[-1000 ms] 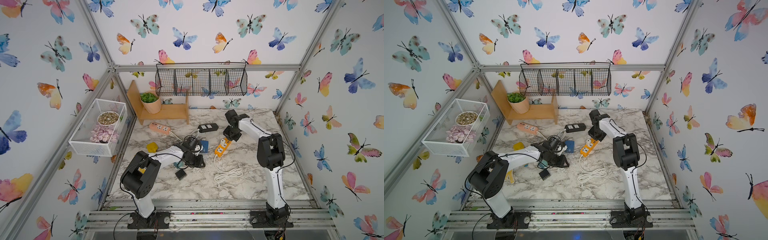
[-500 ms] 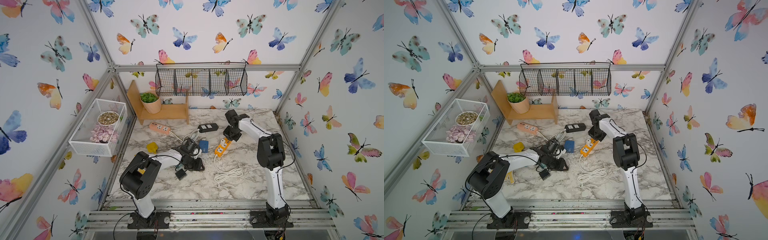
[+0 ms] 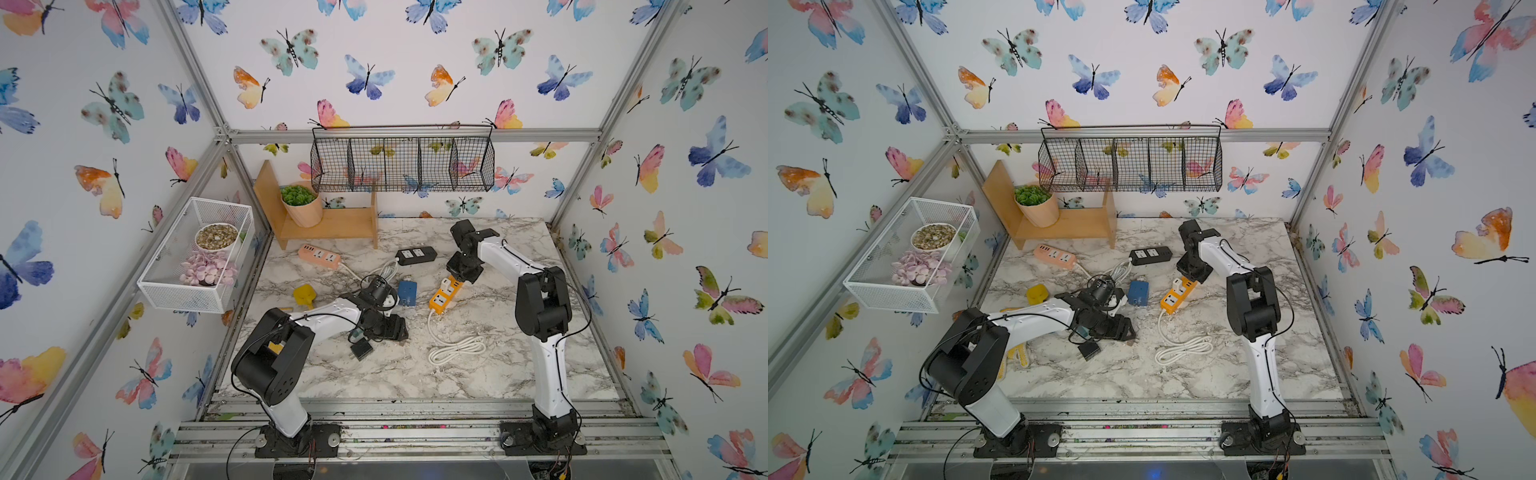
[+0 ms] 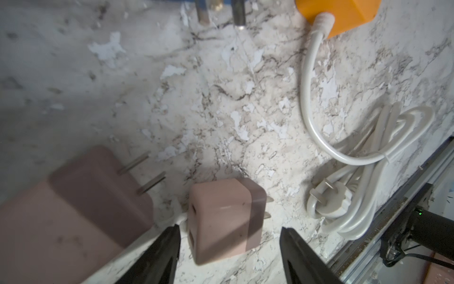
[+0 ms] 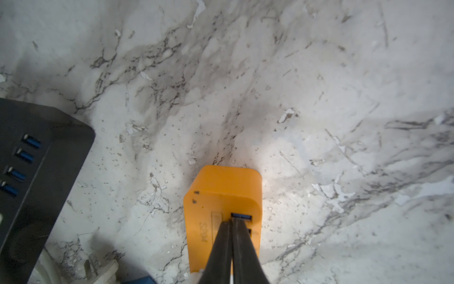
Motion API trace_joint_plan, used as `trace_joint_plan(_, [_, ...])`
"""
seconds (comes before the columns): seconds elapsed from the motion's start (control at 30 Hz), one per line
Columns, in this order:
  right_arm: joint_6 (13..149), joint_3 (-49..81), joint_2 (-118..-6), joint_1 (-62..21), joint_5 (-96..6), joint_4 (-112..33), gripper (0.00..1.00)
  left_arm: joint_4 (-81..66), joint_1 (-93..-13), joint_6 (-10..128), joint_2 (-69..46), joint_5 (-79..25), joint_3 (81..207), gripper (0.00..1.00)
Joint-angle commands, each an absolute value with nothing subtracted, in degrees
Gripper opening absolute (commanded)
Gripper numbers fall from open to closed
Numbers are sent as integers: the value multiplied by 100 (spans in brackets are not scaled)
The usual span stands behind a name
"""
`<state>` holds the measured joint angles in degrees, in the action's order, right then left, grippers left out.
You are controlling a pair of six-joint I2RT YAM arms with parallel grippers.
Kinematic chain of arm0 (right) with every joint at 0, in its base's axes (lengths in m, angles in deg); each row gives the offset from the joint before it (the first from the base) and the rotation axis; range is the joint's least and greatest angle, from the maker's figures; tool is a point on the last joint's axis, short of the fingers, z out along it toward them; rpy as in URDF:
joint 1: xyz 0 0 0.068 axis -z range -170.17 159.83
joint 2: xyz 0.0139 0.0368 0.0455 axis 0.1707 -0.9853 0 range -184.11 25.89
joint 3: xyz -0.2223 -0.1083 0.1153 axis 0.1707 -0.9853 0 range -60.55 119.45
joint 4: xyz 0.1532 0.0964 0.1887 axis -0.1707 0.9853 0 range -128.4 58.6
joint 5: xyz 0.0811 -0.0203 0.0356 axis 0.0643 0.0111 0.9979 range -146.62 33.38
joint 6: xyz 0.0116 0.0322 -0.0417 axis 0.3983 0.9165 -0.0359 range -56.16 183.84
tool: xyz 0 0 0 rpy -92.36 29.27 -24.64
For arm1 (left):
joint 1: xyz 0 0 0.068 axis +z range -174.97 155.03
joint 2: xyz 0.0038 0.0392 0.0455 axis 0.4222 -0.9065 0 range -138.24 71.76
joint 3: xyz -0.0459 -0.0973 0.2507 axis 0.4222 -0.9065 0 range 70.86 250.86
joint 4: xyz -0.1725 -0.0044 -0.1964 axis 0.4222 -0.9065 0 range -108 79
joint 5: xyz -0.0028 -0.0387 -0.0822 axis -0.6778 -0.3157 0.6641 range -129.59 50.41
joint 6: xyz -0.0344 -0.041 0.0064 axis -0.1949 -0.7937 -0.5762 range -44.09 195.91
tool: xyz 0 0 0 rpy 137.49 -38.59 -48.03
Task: Pull the plug off the socket
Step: Place the plug at the center of the board, then remove the plug from the socket.
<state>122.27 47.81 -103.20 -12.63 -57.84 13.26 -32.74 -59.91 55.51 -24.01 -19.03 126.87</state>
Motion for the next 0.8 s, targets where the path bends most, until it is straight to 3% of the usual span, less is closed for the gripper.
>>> trace_joint_plan(0.0, [12237, 4413, -10727, -1346, -5441, 1777, 8, -3771, -5969, 5695, -2138, -2497, 12966, 70])
trace_joint_plan(0.2, [12246, 4261, -10684, -1346, -5365, 1675, 8, -4017, -6027, 5763, -2270, -2678, 13842, 71])
trace_joint_plan(0.5, [12203, 4087, -10636, -1338, -5124, 1523, 8, -3894, -6453, 5976, -3623, -3067, 15681, 70])
trace_joint_plan(0.77, [11945, 4176, -10754, -1180, -4710, 1615, 8, -3159, -6965, 6109, -4678, -3912, 16515, 70])
